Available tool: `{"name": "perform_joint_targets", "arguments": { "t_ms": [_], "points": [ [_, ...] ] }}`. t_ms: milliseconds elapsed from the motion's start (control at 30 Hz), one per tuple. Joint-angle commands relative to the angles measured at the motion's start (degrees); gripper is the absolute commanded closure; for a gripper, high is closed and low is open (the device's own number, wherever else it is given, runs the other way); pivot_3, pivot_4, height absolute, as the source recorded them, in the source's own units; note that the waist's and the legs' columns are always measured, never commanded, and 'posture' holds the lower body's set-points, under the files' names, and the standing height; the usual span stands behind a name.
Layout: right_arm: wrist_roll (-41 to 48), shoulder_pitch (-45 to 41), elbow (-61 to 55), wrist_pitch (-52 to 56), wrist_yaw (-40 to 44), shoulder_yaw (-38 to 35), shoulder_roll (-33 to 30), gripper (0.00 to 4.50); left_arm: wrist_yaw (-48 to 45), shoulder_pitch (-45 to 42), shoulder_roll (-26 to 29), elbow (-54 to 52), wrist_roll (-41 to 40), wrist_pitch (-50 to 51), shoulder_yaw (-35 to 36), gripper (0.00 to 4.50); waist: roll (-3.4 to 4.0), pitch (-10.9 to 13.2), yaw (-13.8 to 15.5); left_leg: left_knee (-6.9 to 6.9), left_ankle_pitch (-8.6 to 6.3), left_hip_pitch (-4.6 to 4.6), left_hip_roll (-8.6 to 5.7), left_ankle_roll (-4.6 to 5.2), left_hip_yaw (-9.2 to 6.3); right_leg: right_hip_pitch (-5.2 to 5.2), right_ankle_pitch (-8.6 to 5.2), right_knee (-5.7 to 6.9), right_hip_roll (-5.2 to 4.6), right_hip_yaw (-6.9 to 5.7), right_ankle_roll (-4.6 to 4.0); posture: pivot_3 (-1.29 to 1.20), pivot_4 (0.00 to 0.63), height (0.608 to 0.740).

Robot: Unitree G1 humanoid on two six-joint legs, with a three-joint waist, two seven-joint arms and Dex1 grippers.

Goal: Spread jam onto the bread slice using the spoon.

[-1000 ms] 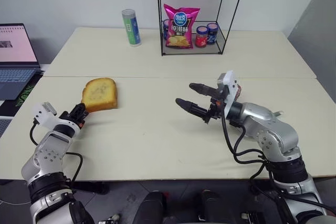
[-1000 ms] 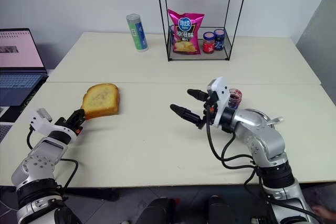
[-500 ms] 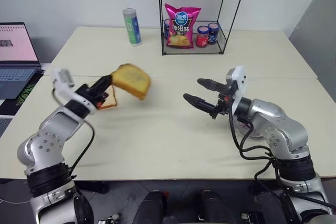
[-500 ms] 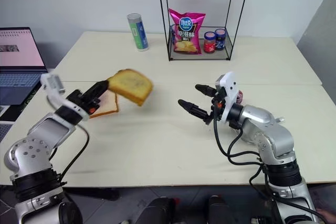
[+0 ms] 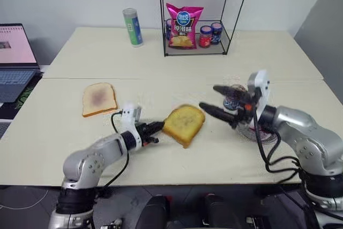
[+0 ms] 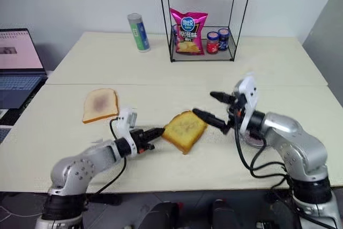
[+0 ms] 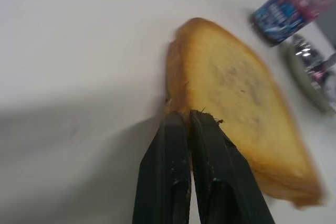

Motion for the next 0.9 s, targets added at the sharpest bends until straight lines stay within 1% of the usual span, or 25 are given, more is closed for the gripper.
{"name": "perform_joint_targets", "arguments": {
  "t_ms": [33,133,233,300,433,567,633,667,733,767,900],
  "points": [
    [2.9,2.9,-5.5,1.9,0.4,-1.9,-2.1,0.0,0.6,-2.6,-1.8,1.6,5.0,-4.7,-0.7,4.43,0.01,0.0,0.1,0.02,0.0,0.01,0.01,0.0,0.01,0.02,-0.15,-0.01,0.0,0.01,0.08,0.0,0.15,0.74],
    [3.3,4.0,-6.2,2.3,-0.3,-2.2,-2.6,0.0,1.2,-4.7,-3.5,3.8,7.2,-6.1,-0.4,4.43,0.03,0.0,0.4,0.09,0.01,0.04,0.0,0.01,0.02,0.07,-0.19,-0.02,-0.01,0.01,0.02,0.0,0.15,0.74],
    [2.9,3.4,-5.6,1.8,-1.4,-2.1,-2.1,0.0,1.0,-7.2,-5.1,6.4,9.8,-8.2,-0.8,4.43,0.03,0.0,0.4,0.11,0.0,0.04,0.0,0.01,0.05,0.07,-0.18,-0.01,-0.01,0.02,0.04,0.0,0.15,0.74],
    [2.7,3.0,-5.3,1.6,-1.8,-2.0,-1.9,0.0,1.5,-8.7,-5.8,8.2,11.3,-9.3,-0.3,4.43,0.02,0.0,0.5,0.11,0.0,0.01,0.0,0.01,0.01,0.06,-0.06,-0.02,0.01,-0.02,0.26,0.0,0.15,0.74],
    [2.6,2.6,-4.9,1.4,-2.1,-2.1,-2.2,0.0,0.9,-12.0,-5.1,12.9,13.9,-11.8,1.5,4.43,0.02,0.0,0.5,0.06,-0.01,0.0,-0.01,0.0,0.02,0.05,-0.04,-0.03,0.02,-0.03,0.34,0.0,0.15,0.74],
    [2.7,2.6,-4.9,1.4,-2.2,-2.2,-2.2,0.0,-2.3,-12.4,-5.1,13.1,13.2,-11.1,1.7,4.43,0.02,0.0,0.4,0.04,-0.01,0.0,-0.01,-0.01,0.01,0.03,-0.05,-0.02,0.03,-0.03,0.34,0.0,0.15,0.74],
    [2.6,2.7,-4.7,1.2,-2.2,-2.3,-2.1,0.0,-2.9,-12.3,-5.1,13.0,13.4,-11.3,1.9,3.96,0.02,0.0,0.5,0.04,-0.01,-0.01,-0.01,-0.01,0.0,0.03,-0.05,-0.03,0.02,-0.05,0.35,0.0,0.15,0.74],
    [2.6,2.8,-4.7,1.2,-2.2,-2.4,-2.2,0.0,-3.8,-12.1,-4.8,12.6,13.0,-10.8,1.8,3.85,0.02,0.0,0.5,0.04,-0.01,-0.01,-0.01,-0.01,0.0,0.03,-0.05,-0.04,0.02,-0.04,0.35,0.0,0.15,0.74],
    [2.5,2.8,-4.4,1.0,-2.1,-2.4,-2.2,0.0,-6.3,-11.4,-4.0,11.1,12.1,-9.3,0.9,3.44,0.02,0.0,0.5,0.05,-0.01,-0.01,-0.02,0.0,0.0,0.04,-0.05,-0.04,0.01,-0.04,0.35,0.0,0.15,0.74],
    [2.5,2.9,-4.3,0.9,-2.0,-2.5,-2.2,0.0,-7.4,-10.9,-3.6,10.2,11.7,-8.5,0.4,3.36,0.02,0.0,0.5,0.05,-0.01,-0.01,-0.01,0.0,0.0,0.04,-0.05,-0.03,0.02,-0.04,0.35,0.0,0.15,0.74],
    [2.6,3.5,-3.9,0.5,-1.8,-3.0,-2.3,0.0,-9.4,-9.4,-2.5,7.9,11.6,-6.3,-0.3,2.54,0.02,0.0,0.5,0.04,-0.01,0.0,-0.01,-0.01,0.0,0.04,-0.06,-0.03,0.02,-0.04,0.34,0.0,0.15,0.74]
  ]
}}
